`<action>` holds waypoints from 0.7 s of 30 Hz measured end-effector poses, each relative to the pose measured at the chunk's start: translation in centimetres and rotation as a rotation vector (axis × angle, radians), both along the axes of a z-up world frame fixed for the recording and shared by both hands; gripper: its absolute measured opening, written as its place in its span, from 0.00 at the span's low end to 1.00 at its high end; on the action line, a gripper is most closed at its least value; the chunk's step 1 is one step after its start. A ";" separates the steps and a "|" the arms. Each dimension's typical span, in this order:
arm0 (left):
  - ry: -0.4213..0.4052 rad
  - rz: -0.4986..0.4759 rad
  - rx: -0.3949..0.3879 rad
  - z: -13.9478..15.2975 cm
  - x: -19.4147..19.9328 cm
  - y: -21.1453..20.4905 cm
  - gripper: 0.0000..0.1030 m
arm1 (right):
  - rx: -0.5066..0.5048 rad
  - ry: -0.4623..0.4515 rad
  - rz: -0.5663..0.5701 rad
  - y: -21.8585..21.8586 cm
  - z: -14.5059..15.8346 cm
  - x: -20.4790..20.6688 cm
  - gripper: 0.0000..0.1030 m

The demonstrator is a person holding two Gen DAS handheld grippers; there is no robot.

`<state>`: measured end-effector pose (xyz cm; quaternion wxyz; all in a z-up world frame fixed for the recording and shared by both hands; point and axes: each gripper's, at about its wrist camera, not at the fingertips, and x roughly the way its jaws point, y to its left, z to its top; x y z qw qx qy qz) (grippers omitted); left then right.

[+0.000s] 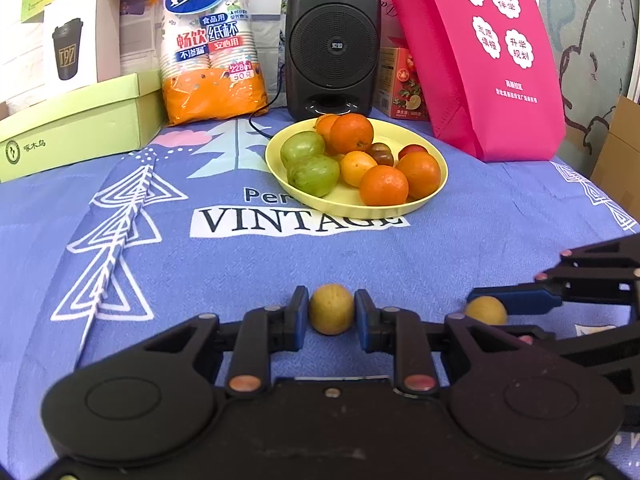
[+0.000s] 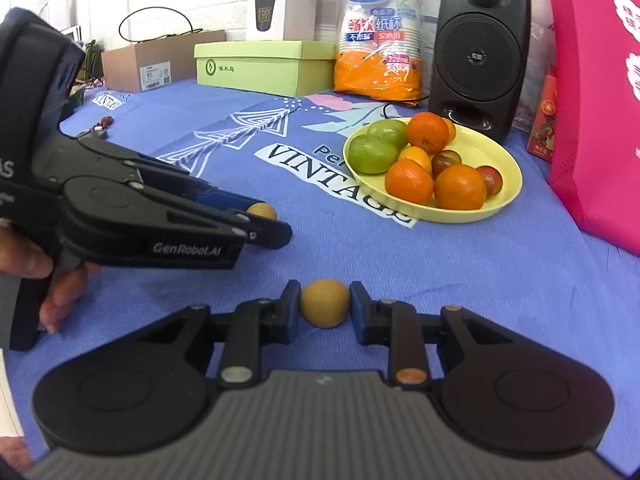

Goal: Organize fruits
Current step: 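Grasp a small tan fruit with the left gripper while the right gripper grasps the other, then carry both tan fruits onto the yellow plate and open both grippers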

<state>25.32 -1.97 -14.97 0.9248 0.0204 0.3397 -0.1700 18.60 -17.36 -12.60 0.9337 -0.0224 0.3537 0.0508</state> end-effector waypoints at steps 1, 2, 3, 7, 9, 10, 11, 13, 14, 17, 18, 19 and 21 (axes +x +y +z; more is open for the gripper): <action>0.002 -0.001 -0.003 0.1 -0.2 0.0 0.23 | 0.011 -0.003 -0.007 -0.1 0.1 -0.4 0.25; 0.003 -0.002 -0.002 0.2 -0.4 0.0 0.23 | 0.023 -0.006 -0.013 -0.3 0.1 -0.8 0.25; 0.004 -0.003 -0.001 0.3 -0.7 0.0 0.23 | 0.035 -0.009 -0.020 -0.5 0.2 -1.3 0.25; 0.016 0.011 -0.002 0.7 -1.6 0.0 0.23 | 0.071 -0.016 -0.053 -1.5 0.3 -2.9 0.25; 0.027 0.032 0.006 0.8 -2.0 0.0 0.23 | 0.078 -0.018 -0.066 -1.8 0.4 -3.7 0.25; 0.031 0.041 0.006 0.9 -2.2 0.0 0.23 | 0.078 -0.020 -0.073 -2.0 0.4 -4.1 0.25; 0.035 0.047 0.003 1.0 -2.4 0.1 0.23 | 0.080 -0.022 -0.079 -2.1 0.5 -4.5 0.25; 0.038 0.054 0.003 1.3 -2.9 0.2 0.23 | 0.082 -0.024 -0.087 -2.3 0.6 -5.1 0.25; 0.038 0.055 0.006 1.4 -3.2 0.2 0.23 | 0.081 -0.025 -0.094 -2.4 0.6 -5.4 0.25; 0.031 0.053 0.010 2.0 -4.1 0.3 0.23 | 0.077 -0.027 -0.099 -2.6 0.8 -6.2 0.25; 0.028 0.051 0.014 2.2 -4.4 0.3 0.23 | 0.075 -0.027 -0.101 -2.6 0.9 -6.5 0.25; 0.025 0.049 0.015 2.4 -4.7 0.3 0.23 | 0.075 -0.027 -0.102 -2.6 0.9 -6.7 0.25; 0.020 0.045 0.019 2.7 -5.2 0.4 0.23 | 0.075 -0.027 -0.107 -2.7 0.9 -7.2 0.25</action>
